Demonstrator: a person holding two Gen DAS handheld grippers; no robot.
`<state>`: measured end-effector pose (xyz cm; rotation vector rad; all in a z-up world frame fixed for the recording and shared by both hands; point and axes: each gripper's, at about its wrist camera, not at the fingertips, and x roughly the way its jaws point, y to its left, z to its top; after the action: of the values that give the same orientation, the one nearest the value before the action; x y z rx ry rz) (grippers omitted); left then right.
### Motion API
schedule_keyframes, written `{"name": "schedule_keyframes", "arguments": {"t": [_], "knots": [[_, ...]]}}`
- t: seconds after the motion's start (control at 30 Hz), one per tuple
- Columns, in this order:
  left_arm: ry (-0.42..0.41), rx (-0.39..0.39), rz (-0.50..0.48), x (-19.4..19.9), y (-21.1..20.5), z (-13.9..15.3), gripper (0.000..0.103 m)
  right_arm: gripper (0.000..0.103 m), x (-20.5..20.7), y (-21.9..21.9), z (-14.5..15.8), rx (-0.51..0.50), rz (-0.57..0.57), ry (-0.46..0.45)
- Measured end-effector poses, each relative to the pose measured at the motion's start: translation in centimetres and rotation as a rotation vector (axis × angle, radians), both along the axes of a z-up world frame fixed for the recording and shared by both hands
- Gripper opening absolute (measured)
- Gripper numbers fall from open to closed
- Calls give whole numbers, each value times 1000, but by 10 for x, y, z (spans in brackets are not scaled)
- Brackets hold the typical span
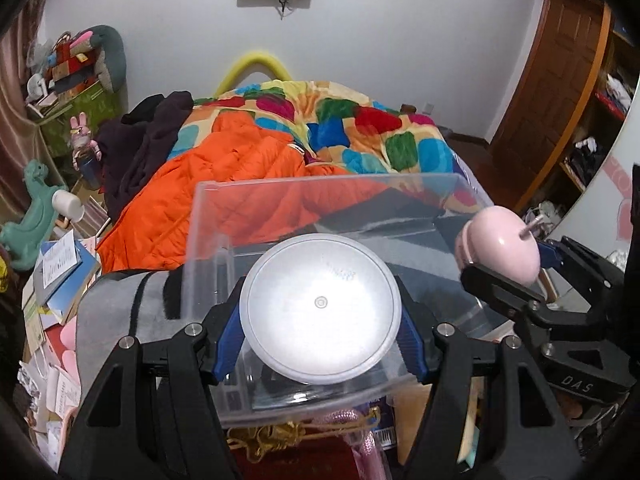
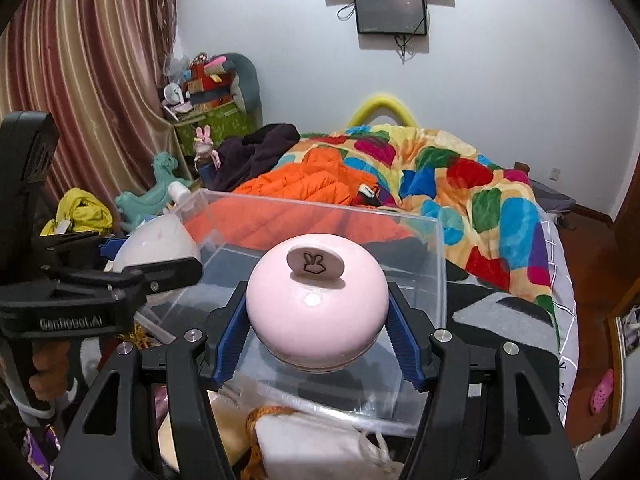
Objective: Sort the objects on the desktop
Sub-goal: 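Carry both held items into the clear plastic box and open both tools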
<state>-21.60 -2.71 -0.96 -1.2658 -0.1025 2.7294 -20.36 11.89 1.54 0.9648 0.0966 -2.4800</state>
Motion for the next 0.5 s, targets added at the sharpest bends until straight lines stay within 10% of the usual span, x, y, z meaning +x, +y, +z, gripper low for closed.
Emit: {"name": "schedule_keyframes", "arguments": {"t": [0.5], "knots": [[-92,-36,-37,-16,9,-17,65,60,-17,-9,-20,84,-21,-71]]}}
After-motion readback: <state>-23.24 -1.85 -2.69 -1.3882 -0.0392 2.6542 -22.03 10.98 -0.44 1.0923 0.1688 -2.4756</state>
